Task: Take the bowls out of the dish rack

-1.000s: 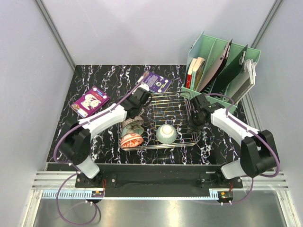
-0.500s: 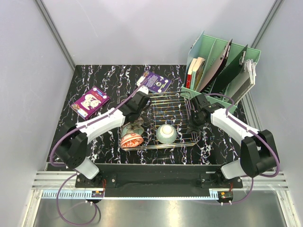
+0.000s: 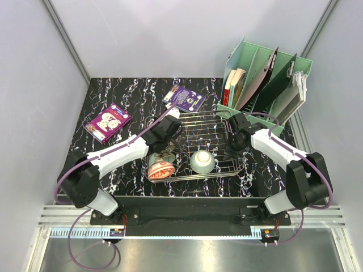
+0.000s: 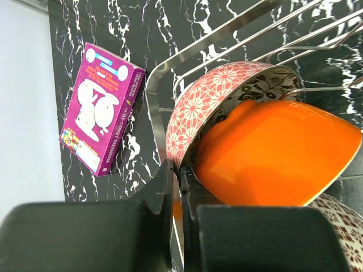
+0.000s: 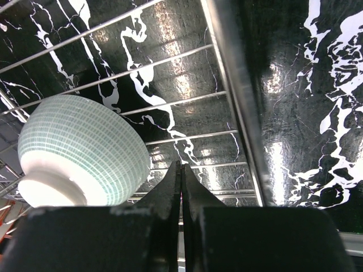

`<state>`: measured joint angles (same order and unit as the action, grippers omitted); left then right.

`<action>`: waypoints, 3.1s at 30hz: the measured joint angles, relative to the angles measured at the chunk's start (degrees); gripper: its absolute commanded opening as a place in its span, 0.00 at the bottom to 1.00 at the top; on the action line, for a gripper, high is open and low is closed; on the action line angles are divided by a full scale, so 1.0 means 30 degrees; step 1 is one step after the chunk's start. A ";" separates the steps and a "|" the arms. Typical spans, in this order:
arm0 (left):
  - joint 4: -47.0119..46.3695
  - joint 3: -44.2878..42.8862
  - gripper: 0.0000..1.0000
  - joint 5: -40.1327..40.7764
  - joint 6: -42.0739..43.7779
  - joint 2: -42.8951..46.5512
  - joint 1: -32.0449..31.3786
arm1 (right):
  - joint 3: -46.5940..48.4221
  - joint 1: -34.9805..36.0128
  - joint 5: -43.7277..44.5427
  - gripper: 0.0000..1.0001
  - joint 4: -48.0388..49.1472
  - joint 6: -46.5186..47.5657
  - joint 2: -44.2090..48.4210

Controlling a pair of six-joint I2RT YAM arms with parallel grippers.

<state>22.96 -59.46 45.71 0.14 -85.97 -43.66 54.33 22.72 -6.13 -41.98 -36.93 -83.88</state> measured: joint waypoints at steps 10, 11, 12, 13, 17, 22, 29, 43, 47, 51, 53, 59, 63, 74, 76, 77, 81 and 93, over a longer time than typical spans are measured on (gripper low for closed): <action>-0.0117 -0.0015 0.00 0.0044 0.0138 0.0036 -0.0189 | 0.0029 0.0000 0.0007 0.00 0.0000 0.0080 -0.0226; -0.0124 -0.0022 0.00 0.0073 0.0189 0.0036 -0.0197 | 0.0029 0.0000 0.0007 0.00 0.0007 0.0087 -0.0233; -0.0124 -0.0029 0.00 0.0087 0.0255 0.0036 -0.0204 | 0.0029 0.0000 0.0007 0.00 0.0007 0.0095 -0.0255; -0.0131 -0.0044 0.00 0.0109 0.0313 0.0036 -0.0204 | 0.0029 0.0000 0.0007 0.00 0.0007 0.0117 -0.0299; -0.0102 -0.0306 0.00 0.0372 0.0546 0.0036 -0.0248 | 0.0036 0.0000 0.0000 0.00 0.0080 0.0219 -0.0495; -0.0022 -0.0984 0.00 0.0590 0.0998 0.0036 -0.0364 | 0.0036 0.0000 0.0000 0.00 0.0073 0.0226 -0.0583; -0.0437 -0.1807 0.00 0.0852 0.1311 0.0044 -0.0648 | 0.0153 0.0000 0.0000 0.00 0.0080 0.0226 -0.0743; -0.1625 -0.2025 0.00 0.1341 0.1515 -0.0838 -0.0860 | 0.0750 0.0000 -0.0007 0.00 0.0058 0.0233 -0.0860; -0.1821 -0.2098 0.00 0.1552 0.1647 -0.0911 -0.0911 | 0.0903 0.0000 0.0000 0.00 0.0073 0.0284 -0.0896; -0.2302 -0.2120 0.00 0.1872 0.2076 -0.0911 -0.0918 | 0.0903 0.0000 0.0000 0.00 0.0058 0.0335 -0.0976; -0.2645 -0.2215 0.00 0.2055 0.2412 -0.0911 -0.0918 | 0.0903 0.0000 -0.0007 0.00 0.0058 0.0364 -0.1071; -0.3577 -0.2572 0.00 0.2616 0.3133 -0.0911 -0.0831 | 0.1027 0.0000 -0.0007 0.00 0.0058 0.0459 -0.1239; -0.3774 -0.2652 0.00 0.2958 0.3381 -0.0911 -0.0707 | 0.1180 0.0000 -0.0007 0.00 0.0066 0.0576 -0.1297; -0.3657 -0.3249 0.00 0.3089 0.3249 -0.0903 -0.0372 | 0.1326 0.0000 -0.0007 0.00 0.0036 0.0911 -0.1399; -0.3555 -0.3439 0.00 0.3140 0.3206 -0.0903 -0.0335 | 0.1537 0.0000 -0.0007 0.00 0.0051 0.0940 -0.1508; -0.3519 -0.3490 0.00 0.3177 0.3213 -0.0903 -0.0270 | 0.1668 0.0000 -0.0007 0.00 0.0044 0.0947 -0.1574; -0.3359 -0.3570 0.00 0.3235 0.3206 -0.0903 0.0007 | 0.2120 0.0000 -0.0015 0.00 0.0051 0.0962 -0.1894; -0.1013 -0.3490 0.00 0.3322 0.1246 0.0736 0.1610 | 0.2543 -0.0007 -0.0022 0.00 0.0044 0.1071 -0.2448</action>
<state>19.92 -69.93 55.68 3.88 -83.77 -38.83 61.95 22.70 -6.20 -41.85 -33.71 -91.22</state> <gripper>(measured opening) 0.041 0.008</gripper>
